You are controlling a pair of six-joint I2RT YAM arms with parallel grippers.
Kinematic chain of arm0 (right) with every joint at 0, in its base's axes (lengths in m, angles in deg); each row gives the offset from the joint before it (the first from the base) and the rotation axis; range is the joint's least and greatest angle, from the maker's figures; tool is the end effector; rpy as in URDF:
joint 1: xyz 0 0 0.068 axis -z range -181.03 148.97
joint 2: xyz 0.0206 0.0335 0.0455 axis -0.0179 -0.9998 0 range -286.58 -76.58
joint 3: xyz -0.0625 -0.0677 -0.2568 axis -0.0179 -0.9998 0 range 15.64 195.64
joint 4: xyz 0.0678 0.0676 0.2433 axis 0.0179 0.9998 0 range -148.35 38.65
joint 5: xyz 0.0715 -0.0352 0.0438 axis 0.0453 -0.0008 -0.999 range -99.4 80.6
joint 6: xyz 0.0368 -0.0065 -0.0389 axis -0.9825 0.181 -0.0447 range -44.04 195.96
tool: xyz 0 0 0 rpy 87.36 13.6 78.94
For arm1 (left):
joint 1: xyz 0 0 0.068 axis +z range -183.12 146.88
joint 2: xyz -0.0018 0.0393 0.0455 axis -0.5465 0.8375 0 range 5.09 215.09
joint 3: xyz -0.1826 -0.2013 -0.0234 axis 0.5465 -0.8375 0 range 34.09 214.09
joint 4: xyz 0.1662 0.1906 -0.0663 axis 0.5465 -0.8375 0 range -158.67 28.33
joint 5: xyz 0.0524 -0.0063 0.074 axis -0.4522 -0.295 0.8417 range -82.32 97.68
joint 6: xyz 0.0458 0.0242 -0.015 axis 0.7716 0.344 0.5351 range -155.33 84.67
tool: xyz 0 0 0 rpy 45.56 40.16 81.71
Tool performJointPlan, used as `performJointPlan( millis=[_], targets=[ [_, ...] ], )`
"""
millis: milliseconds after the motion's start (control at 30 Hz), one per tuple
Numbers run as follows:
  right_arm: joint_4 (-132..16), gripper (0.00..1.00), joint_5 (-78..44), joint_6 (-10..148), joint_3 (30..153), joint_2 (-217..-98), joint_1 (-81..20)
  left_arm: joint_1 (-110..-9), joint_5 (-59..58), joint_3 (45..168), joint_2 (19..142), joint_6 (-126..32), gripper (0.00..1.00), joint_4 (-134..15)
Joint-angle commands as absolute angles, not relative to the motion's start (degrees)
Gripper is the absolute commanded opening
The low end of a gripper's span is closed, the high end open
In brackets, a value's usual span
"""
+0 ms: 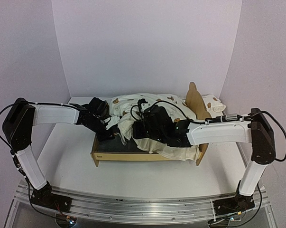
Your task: Set up the pet bed
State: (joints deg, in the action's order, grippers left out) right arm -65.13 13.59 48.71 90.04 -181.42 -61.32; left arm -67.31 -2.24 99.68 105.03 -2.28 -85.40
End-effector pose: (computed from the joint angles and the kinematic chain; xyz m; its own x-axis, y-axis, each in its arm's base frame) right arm 0.2238 0.3640 0.2534 -0.4617 0.0414 -0.8861 -0.4622 0.8414 0.2801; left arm 0.2938 -0.2070 0.1922 -0.2455 0.8162 -0.5231 0.9100 0.3800 0.1659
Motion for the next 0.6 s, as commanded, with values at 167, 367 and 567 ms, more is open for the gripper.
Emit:
performJointPlan(
  millis=[167,367,567],
  targets=[
    [-68.8,0.00,13.8,50.1,88.1,-176.0,-59.4,-67.1,-6.6,103.7,98.8,-0.7,0.00,-95.2],
    [-68.7,0.00,12.2,50.1,86.7,-174.5,-58.8,-67.4,-16.7,100.8,85.2,5.1,0.00,-104.5],
    [-68.2,0.00,8.6,48.0,86.7,-175.3,-58.8,-68.8,-22.9,96.7,76.5,5.3,0.00,-109.8]
  ],
)
